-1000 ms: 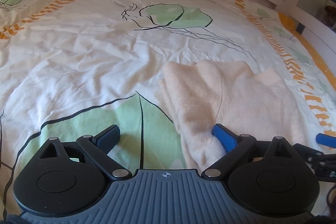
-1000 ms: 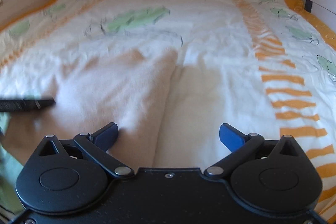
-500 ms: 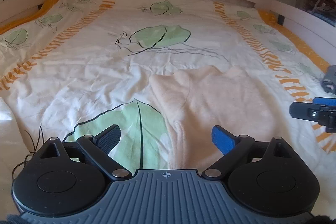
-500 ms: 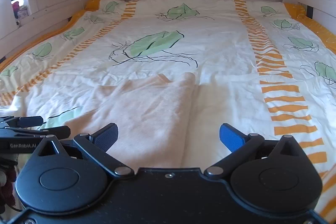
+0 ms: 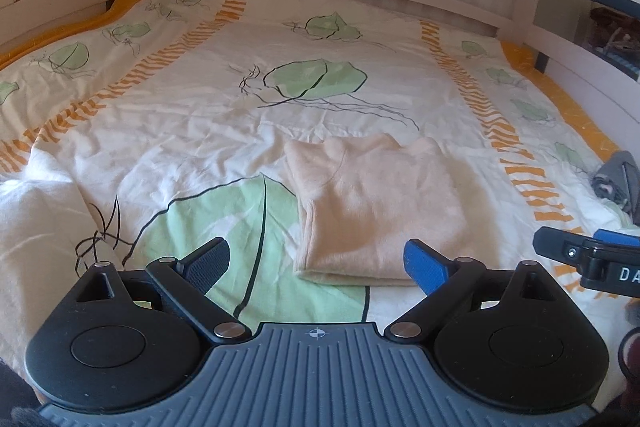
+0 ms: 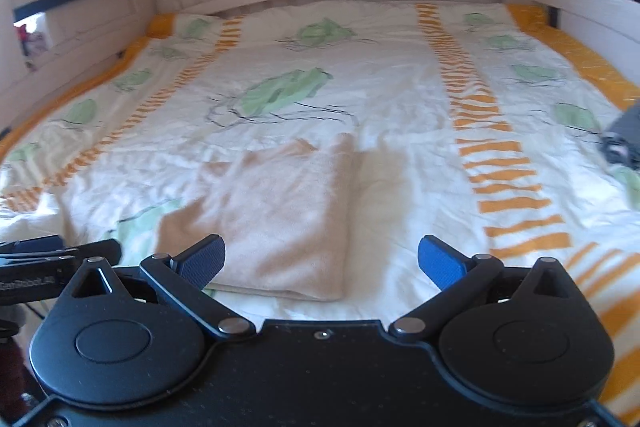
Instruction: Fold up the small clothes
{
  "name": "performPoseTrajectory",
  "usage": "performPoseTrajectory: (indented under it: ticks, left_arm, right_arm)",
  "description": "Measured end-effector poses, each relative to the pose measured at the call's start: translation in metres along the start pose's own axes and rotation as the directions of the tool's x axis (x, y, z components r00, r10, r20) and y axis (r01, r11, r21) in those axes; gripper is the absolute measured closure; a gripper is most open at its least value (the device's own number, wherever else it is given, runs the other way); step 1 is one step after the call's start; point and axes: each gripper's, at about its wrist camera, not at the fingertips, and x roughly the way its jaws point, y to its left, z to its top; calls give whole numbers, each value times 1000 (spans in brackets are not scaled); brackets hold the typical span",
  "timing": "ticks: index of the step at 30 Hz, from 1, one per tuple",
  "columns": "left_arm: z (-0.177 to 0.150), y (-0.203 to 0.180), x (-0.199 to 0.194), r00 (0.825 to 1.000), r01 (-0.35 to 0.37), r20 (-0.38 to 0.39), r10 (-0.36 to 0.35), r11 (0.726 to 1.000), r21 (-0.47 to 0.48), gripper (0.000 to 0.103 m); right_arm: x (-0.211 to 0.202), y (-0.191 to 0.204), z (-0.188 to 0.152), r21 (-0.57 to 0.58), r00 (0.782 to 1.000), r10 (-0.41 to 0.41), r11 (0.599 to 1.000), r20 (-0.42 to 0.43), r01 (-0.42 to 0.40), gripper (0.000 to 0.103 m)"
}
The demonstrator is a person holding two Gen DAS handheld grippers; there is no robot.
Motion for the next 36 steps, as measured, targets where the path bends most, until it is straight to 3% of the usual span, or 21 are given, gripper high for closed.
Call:
performPoseTrajectory:
  ticks: [4,7,12,19,23,28,36]
  left_arm:
    - [-5,4,-1,1000,-1,-13,1,999,-40,8]
    - [0,0,5,1000,-27,17,27,1000,-5,8]
    - [19,2,47,995,-96,6,96,995,2,8]
    - [21,25,112,978,-177,-123,169,982,-58,9]
    - [6,45,134,967,-173,-212,142,975,-136,9]
    - [-1,53,128,969,-158,-212,126,977,-141,9]
    - [4,37,67,985,-145,-100,139,988,-56,11]
  right_arm:
    - [-5,-7,-7,39,999,44,998,0,-44,1]
    - [-3,-9,-10,80,998,68,995,-10,-67,1]
    - [2,-6,-13,89,996,85,993,-36,-81,1]
    - [9,-6,-11,91,994,95,992,-48,-90,1]
    - [18,-6,-13,96,991,106,990,-76,-99,1]
    - [25,-6,-14,105,988,119,989,-97,-109,1]
    - [24,-3,-11,99,989,122,989,-82,-114,1]
